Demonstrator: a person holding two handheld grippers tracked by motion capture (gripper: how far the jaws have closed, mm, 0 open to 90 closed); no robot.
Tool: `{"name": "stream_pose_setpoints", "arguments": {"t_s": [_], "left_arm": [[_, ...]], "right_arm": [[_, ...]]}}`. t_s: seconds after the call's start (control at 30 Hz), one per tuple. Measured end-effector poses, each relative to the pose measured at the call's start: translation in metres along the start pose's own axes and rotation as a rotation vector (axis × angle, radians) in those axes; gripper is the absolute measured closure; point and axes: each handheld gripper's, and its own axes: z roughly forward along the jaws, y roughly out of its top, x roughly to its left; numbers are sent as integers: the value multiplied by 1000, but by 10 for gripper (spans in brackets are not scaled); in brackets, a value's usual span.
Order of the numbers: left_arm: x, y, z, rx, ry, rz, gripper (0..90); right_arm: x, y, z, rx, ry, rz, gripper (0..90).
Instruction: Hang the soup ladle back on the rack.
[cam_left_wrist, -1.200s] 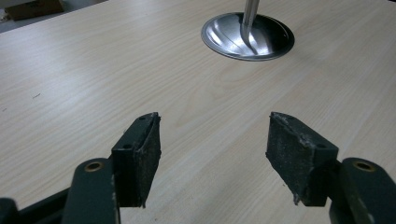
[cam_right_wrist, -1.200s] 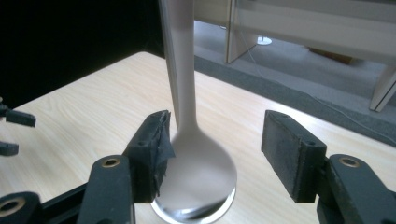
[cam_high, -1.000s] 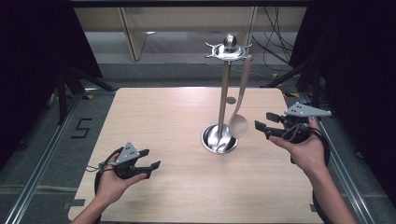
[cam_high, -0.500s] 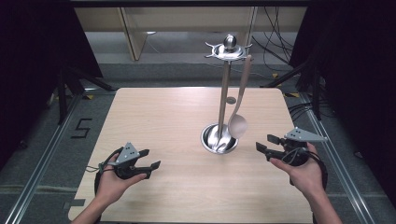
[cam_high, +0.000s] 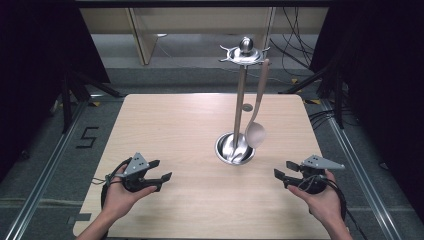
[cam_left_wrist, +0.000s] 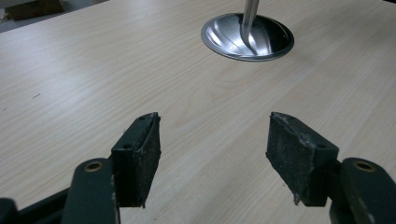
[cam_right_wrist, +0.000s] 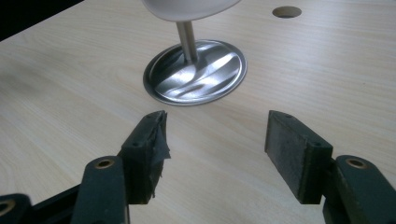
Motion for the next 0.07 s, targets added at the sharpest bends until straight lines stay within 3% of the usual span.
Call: {"name": "stream_pose_setpoints", "arguments": {"t_s": [0.07], "left_arm": [[0, 0, 1, 5, -1, -4, 343]], "right_arm": [[0, -2, -1, 13, 0, 24, 377]]}}
